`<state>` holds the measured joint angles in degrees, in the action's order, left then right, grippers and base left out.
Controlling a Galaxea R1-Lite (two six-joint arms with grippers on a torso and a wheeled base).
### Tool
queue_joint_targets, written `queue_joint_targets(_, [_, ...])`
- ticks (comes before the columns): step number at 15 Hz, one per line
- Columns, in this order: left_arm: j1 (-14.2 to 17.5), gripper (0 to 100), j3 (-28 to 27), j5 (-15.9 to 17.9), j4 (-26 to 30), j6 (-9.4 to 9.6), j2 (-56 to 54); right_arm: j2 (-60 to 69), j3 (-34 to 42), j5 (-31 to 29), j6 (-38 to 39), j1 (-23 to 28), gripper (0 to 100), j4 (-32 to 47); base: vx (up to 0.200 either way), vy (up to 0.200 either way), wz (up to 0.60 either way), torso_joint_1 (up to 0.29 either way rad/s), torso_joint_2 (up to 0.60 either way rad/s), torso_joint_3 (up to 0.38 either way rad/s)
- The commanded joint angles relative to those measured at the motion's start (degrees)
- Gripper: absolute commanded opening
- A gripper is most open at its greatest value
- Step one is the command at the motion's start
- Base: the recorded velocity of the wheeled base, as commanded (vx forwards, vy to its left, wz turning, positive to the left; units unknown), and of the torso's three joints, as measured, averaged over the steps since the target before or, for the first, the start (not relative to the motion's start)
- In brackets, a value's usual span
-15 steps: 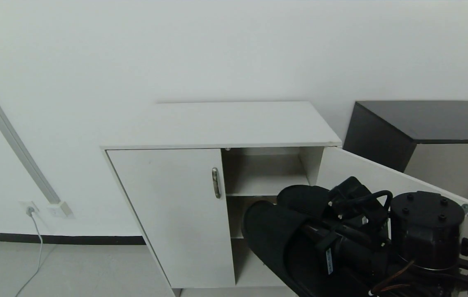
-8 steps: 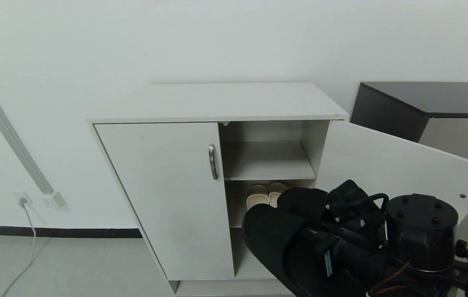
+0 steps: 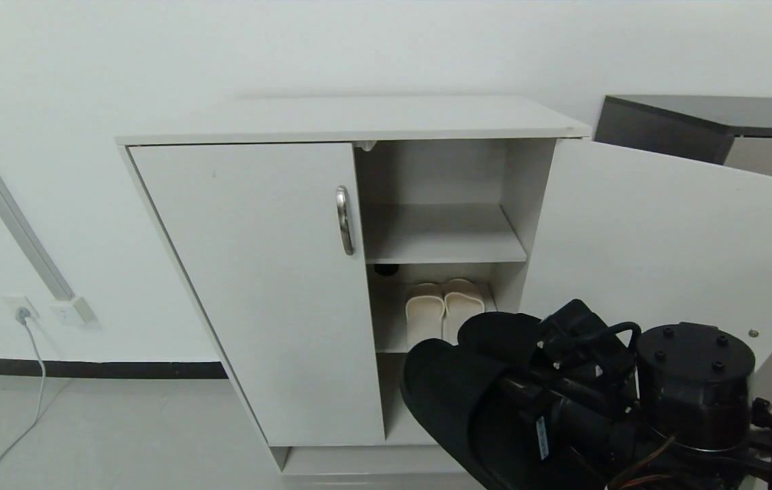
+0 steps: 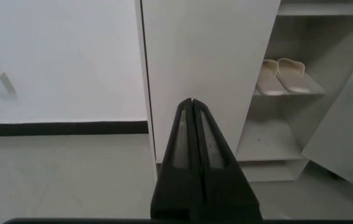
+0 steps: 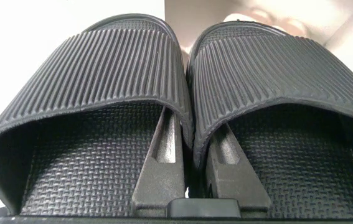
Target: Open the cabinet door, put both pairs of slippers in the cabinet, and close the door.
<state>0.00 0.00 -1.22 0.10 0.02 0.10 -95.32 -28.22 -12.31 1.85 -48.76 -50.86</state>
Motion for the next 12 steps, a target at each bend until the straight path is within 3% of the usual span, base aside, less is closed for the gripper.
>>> queue_joint_targets(1, [0.0, 0, 0.0, -0.01, -0.01, -0.02, -0.01, -0.13, 0.01, 0.01, -0.01, -0.02, 0, -0.03, 0.0, 0.0, 0.0, -0.027, 0.44, 0.403])
queue_joint_targets(4, [0.0, 0, 0.0, -0.01, -0.01, -0.11, -0.01, -0.39, 0.01, 0.01, -0.01, -0.1, 0, -0.03, 0.0, 0.0, 0.0, -0.01, 0.32, 0.3])
queue_joint_targets(9, [0.0, 0, 0.0, 0.08, -0.01, -0.11, 0.08, -0.92, -0.61, -1.31, -2.03, -1.25, 0, -1.79, 0.0, 0.0, 0.0, 0.0, 0.04, 0.029])
queue_joint_targets(10, [0.0, 0, 0.0, 0.08, -0.01, -0.02, 0.08, -2.15, -4.12, -5.79, -1.59, -4.06, 0, -2.75, 0.0, 0.0, 0.0, 0.0, 0.0, 0.0])
queue_joint_targets(12, [0.0, 0, 0.0, 0.08, -0.01, -0.02, -0.01, -6.63, -17.04, -21.26, 2.98, -7.66, 0, 2.78, 0.0, 0.0, 0.0, 0.0, 0.0, 0.0])
